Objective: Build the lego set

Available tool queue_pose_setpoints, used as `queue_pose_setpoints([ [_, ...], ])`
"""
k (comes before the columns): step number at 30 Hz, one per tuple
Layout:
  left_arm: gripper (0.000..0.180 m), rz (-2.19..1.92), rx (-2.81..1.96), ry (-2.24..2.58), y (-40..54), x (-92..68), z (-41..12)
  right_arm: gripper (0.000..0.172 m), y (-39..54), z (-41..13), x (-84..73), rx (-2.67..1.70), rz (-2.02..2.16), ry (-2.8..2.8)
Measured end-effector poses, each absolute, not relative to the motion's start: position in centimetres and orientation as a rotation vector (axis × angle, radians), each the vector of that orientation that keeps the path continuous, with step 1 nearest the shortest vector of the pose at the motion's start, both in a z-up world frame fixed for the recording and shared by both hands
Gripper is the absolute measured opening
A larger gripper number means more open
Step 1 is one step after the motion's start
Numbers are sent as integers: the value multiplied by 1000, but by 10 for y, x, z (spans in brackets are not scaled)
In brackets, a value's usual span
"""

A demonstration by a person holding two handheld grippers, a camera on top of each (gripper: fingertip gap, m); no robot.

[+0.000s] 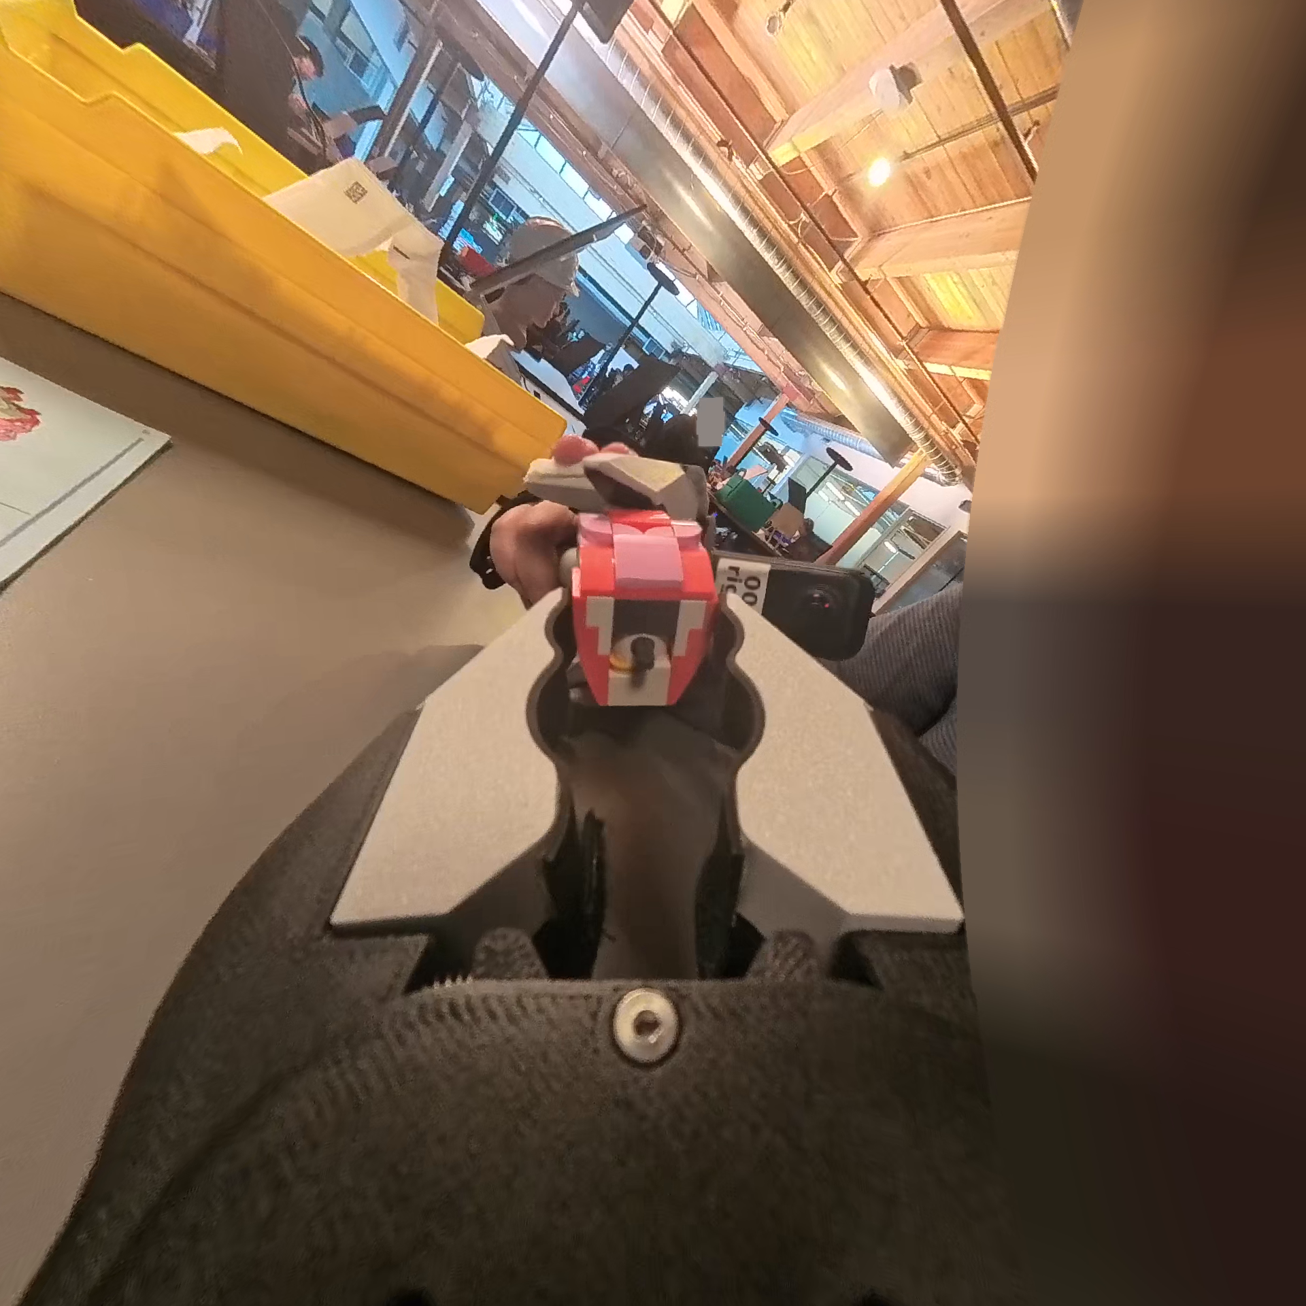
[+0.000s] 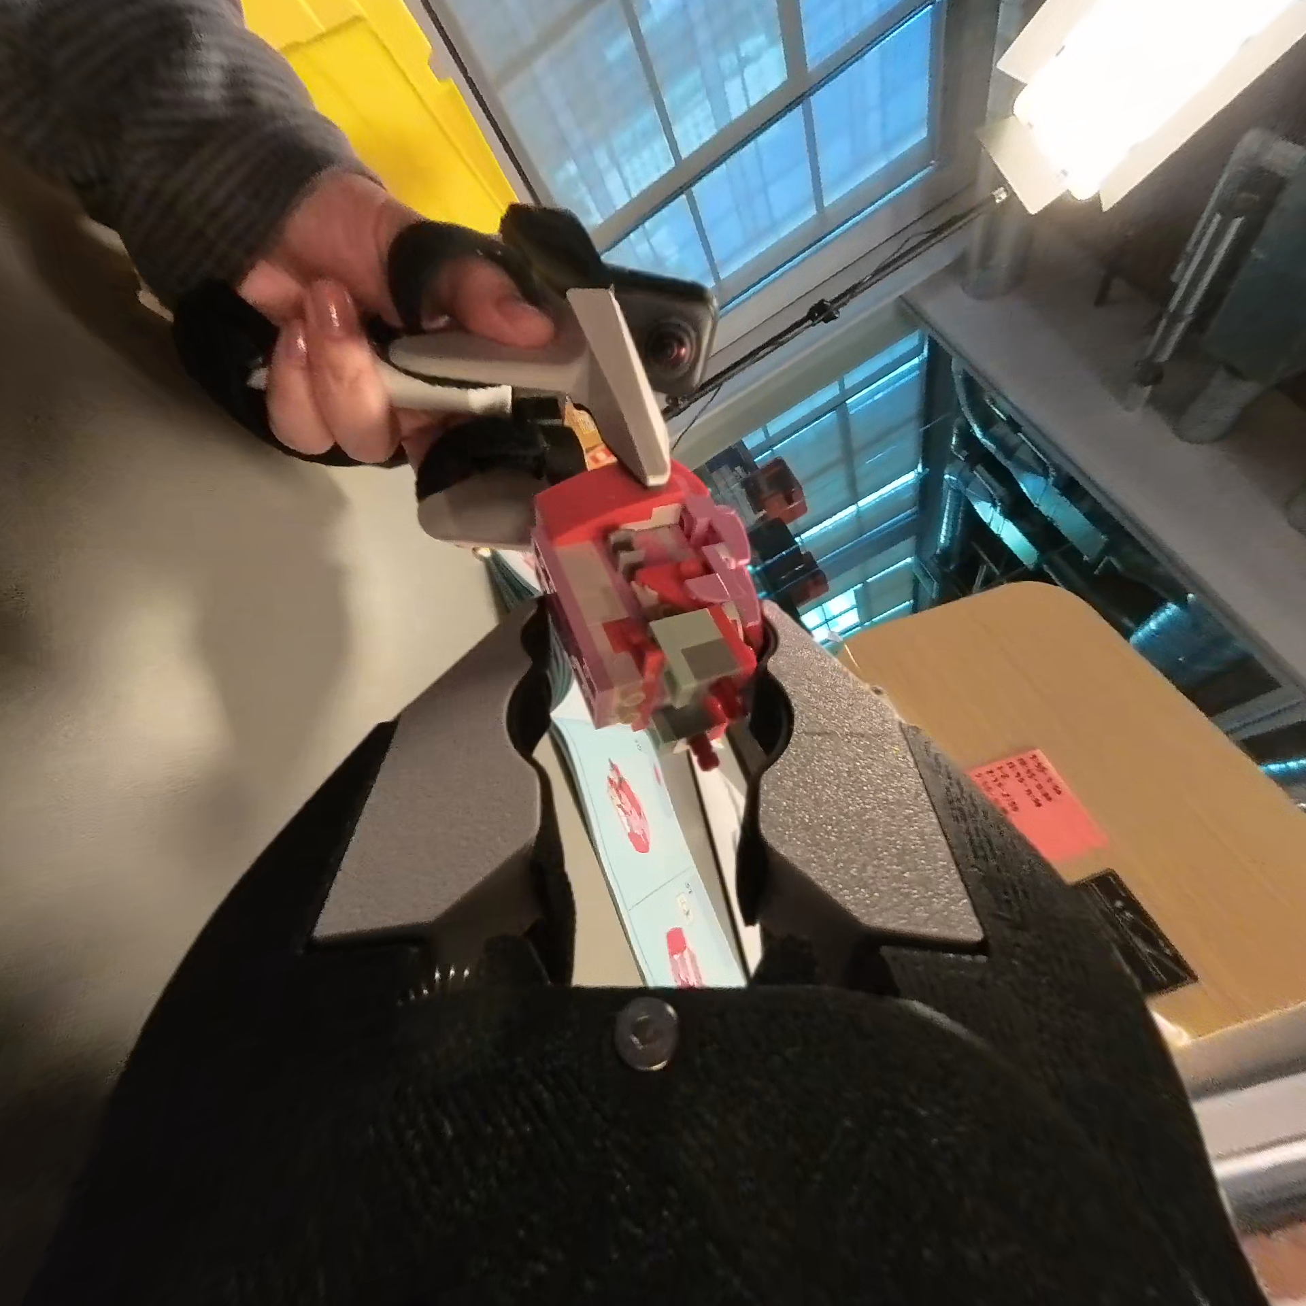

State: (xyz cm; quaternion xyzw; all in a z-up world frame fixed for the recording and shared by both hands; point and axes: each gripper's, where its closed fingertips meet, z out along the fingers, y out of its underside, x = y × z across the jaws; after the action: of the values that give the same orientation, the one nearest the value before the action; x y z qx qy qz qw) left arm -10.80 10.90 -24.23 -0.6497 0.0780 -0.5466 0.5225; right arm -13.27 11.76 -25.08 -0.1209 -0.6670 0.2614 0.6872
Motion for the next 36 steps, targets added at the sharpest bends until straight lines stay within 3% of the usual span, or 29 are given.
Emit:
queue_pose_setpoints([
  [36, 39, -1114, -1586, 262, 112, -108, -248, 54, 126, -249, -137, -221, 409, -1446],
])
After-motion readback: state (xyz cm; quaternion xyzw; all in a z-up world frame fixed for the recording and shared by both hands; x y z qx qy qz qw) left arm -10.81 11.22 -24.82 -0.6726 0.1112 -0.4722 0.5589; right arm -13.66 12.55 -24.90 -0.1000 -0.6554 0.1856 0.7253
